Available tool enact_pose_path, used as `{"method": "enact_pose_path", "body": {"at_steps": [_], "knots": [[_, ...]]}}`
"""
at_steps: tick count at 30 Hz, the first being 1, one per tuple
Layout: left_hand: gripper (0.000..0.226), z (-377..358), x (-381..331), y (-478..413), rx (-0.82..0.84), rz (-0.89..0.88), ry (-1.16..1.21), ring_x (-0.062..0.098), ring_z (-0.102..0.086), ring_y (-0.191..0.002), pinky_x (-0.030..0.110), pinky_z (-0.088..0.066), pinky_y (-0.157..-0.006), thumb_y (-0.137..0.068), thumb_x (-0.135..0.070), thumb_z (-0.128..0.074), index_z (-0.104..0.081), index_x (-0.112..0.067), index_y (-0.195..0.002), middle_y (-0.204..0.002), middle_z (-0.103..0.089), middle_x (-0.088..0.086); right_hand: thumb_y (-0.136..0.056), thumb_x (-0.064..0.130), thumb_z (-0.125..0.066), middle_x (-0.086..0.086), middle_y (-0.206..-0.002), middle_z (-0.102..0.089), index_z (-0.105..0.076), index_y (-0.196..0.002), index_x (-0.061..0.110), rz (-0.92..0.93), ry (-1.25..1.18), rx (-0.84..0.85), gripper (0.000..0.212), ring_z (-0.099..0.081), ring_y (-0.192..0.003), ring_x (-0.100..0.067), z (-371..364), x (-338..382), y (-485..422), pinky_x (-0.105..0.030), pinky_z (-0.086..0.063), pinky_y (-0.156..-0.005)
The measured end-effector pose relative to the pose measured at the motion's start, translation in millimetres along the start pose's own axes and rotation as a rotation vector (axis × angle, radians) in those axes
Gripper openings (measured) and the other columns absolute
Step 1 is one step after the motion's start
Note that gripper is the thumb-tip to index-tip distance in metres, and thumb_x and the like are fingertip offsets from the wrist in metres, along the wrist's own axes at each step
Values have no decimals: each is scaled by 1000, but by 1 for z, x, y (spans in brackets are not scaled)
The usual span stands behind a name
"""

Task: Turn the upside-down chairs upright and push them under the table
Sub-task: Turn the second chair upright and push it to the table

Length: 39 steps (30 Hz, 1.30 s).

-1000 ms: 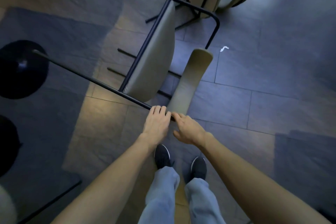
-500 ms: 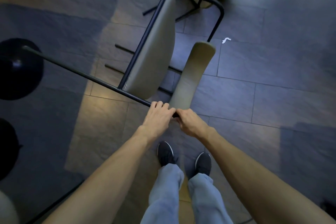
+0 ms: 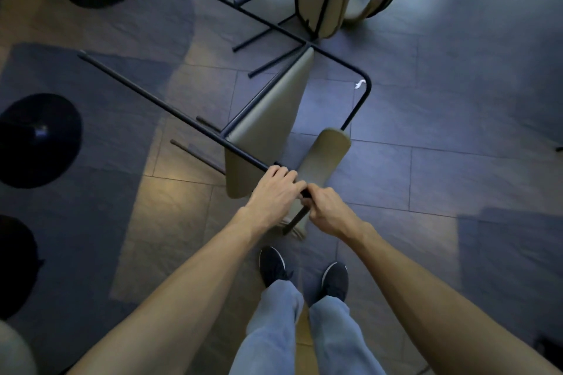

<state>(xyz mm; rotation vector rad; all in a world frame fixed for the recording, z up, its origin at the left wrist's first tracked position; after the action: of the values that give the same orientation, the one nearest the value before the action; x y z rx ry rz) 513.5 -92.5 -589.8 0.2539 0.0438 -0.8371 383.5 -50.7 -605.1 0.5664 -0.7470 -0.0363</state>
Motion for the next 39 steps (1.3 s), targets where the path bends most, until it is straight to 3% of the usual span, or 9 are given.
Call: {"method": "enact_pose_path", "body": {"at_steps": [3,6,11,19,22,26,31,35,39], "knots": [[24,11,-12,-29,-104,13,82,25,-52,-93,38,-36,-101,-79,-10,-69,-63,-20,-101,-93,-57,2,-99,12,-48,-10,-94,-71,-58,-111,10,-54,-66,-103,16,-64,-82,-28,24,-18,1,-42,-52,-73],[42,24,-19,-62,-197,54,199,28,-51,-108,43,-22,-119,-76,4,-67,-65,-15,-113,-104,-56,8,-102,17,-44,-13,-95,-70,-57,-114,9,-135,-116,-203,19,-64,-84,-33,51,-33,-7,-45,-53,-71],[63,23,-30,-99,-144,34,159,36,-28,-142,48,-26,-118,-85,-4,-66,-44,-14,-143,-150,-37,19,-105,20,-38,-20,-96,-65,-57,-111,6,-291,-186,-368,24,-58,-79,-33,98,-60,-40,-37,-42,-62],[58,-18,-31,-107,36,-49,158,34,-48,-120,43,-49,-88,-85,-17,-67,-45,-12,-138,-130,-52,15,-104,22,-34,-14,-95,-62,-51,-105,10,-435,-207,-452,20,-60,-78,-31,147,-91,-85,-46,-53,-67],[60,-36,-35,-114,99,-73,148,33,-52,-112,44,-51,-79,-83,-17,-69,-45,-14,-139,-126,-53,13,-104,17,-35,-11,-95,-58,-48,-107,9,-453,-199,-509,16,-55,-72,-29,157,-98,-92,-40,-47,-60],[57,-54,-44,-121,251,-61,156,35,-54,-110,47,-53,-76,-93,-13,-56,-34,-14,-146,-135,-45,15,-103,9,-34,-8,-93,-53,-39,-128,10,-466,-147,-526,25,-52,-78,-32,157,-97,-99,-41,-41,-66],[58,-55,-48,-138,360,30,214,39,-63,-96,48,-55,-74,-91,4,-48,-36,-16,-145,-136,-39,15,-99,3,-38,-19,-111,-62,-6,-154,13,-489,-176,-495,65,-62,-93,-40,144,-102,-114,-45,-46,-72],[51,-54,-50,-153,346,53,189,41,-66,-91,47,-54,-74,-92,1,-48,-45,-20,-139,-125,-48,11,-102,15,-42,-13,-116,-65,6,-157,20,-505,-192,-454,73,-60,-90,-31,153,-115,-113,-40,-41,-71],[46,-54,-55,-161,304,82,230,41,-65,-86,49,-54,-74,-90,-2,-50,-52,-25,-130,-115,-53,8,-104,36,-39,-18,-115,-63,1,-156,26,-468,-339,-411,66,-61,-99,-38,119,-130,-94,-52,-48,-86]]}}
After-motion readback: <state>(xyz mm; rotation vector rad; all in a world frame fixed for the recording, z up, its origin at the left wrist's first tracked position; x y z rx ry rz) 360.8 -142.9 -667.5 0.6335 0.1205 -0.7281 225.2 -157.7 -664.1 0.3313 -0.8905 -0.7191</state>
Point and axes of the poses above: each hand's wrist, its own y-axis away from the middle knuckle, its own z-axis out of the back of the hand, x = y × z, the point moved 3 cm from there along -y, towards the middle knuckle
